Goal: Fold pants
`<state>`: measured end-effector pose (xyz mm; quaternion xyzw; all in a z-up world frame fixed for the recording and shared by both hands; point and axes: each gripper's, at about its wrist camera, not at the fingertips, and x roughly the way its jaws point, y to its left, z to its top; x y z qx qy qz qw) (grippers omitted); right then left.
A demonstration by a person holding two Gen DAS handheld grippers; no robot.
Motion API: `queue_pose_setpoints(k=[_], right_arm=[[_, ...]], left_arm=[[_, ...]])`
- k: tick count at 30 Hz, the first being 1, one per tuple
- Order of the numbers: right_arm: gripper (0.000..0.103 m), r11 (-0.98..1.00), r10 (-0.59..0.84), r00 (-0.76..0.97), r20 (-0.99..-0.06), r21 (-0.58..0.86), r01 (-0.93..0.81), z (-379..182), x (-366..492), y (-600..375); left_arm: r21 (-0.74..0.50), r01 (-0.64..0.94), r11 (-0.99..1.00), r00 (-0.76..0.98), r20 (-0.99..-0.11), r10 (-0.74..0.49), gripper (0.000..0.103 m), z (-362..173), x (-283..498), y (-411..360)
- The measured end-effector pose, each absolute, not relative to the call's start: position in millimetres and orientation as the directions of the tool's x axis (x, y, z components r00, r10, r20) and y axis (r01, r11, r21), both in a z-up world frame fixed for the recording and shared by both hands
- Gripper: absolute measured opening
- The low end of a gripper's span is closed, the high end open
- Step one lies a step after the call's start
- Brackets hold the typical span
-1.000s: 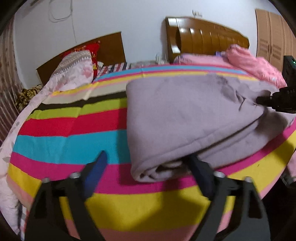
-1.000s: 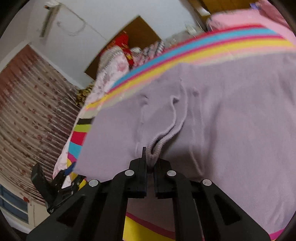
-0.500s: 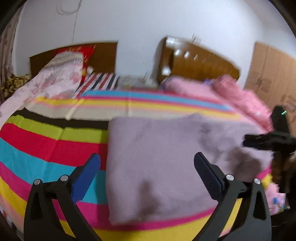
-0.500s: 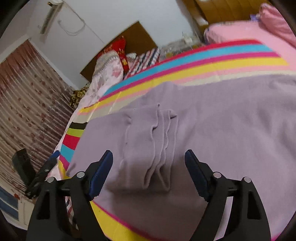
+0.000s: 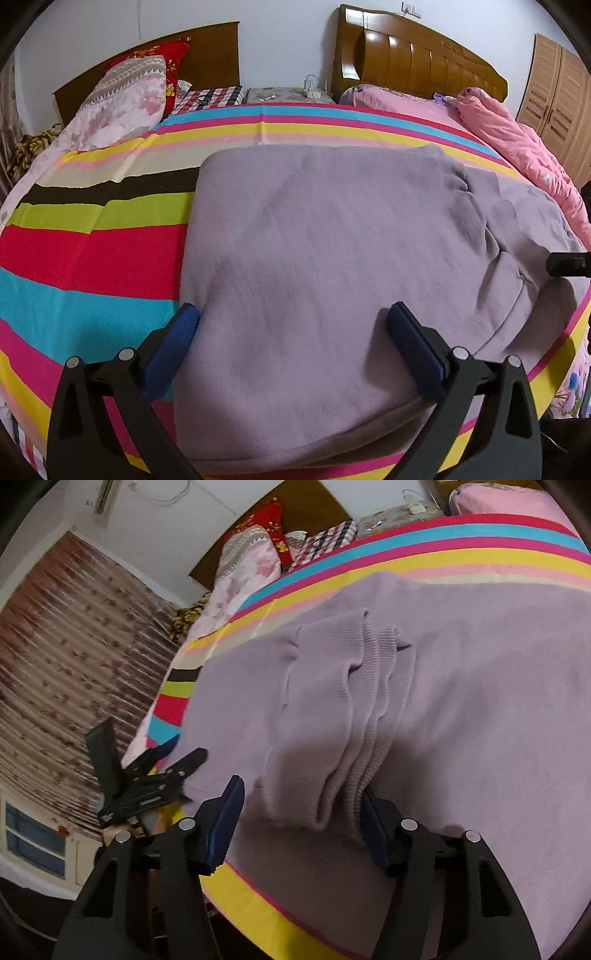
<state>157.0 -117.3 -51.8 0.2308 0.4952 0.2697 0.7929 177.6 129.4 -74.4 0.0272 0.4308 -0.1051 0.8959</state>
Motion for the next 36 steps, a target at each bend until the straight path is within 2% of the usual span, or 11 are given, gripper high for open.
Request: queue_pose_setpoints(k=[4,7,11,13,15,20,23,27,29,33,36], right_arm=[[0.055,0.715,0.664,0.409,-0.626,0.692,-0.100,-60,168,-130],[0.054,0.751,0.648,0.390,-0.654,0.636,-0.179,-56,170,-114],[0.020,0.788,0.612,0.396,-0.684,0.570,-0.233,-55,174,-103],[0.014,0.783,0.616,0.413,-0.671,0.577,-0.233,-54,175,-105],[0.013,0.797,0.600,0.434,-0.672,0.549,-0.253,-45,171,-102],[0.012,0.740,0.668,0.490,-0.560,0.573,-0.352,28,174,-89],[0.012,0.688,0.722,0.509,-0.470,0.566,-0.454,91,190,-57],[0.012,0.628,0.778,0.485,-0.399,0.488,-0.606,167,203,4],[0.012,0.611,0.788,0.464,-0.404,0.429,-0.665,194,205,39],[0.012,0.593,0.784,0.419,-0.458,0.353,-0.724,213,207,95],[0.012,0.590,0.790,0.433,-0.434,0.346,-0.729,212,201,84]], left_arm=[[-0.054,0.213,0.976,0.608,-0.774,-0.176,0.102,-73,179,133],[-0.063,0.213,0.975,0.609,-0.771,-0.183,0.101,-72,179,135],[-0.076,0.213,0.974,0.611,-0.767,-0.193,0.101,-72,180,136],[-0.097,0.211,0.973,0.616,-0.759,-0.210,0.101,-70,179,139],[-0.149,0.200,0.968,0.640,-0.729,-0.244,0.101,-64,173,149],[-0.174,0.173,0.969,0.770,-0.590,-0.244,0.101,-24,117,184],[-0.055,0.223,0.973,0.768,-0.606,-0.210,0.101,-18,94,175],[0.015,0.234,0.972,0.740,-0.652,-0.168,0.101,-34,89,152],[0.000,0.183,0.983,0.745,-0.652,-0.138,0.101,-38,100,154],[-0.127,0.005,0.992,0.762,-0.642,-0.086,0.101,-37,128,191],[-0.018,-0.159,0.987,0.714,-0.693,0.102,0.102,-48,146,221]])
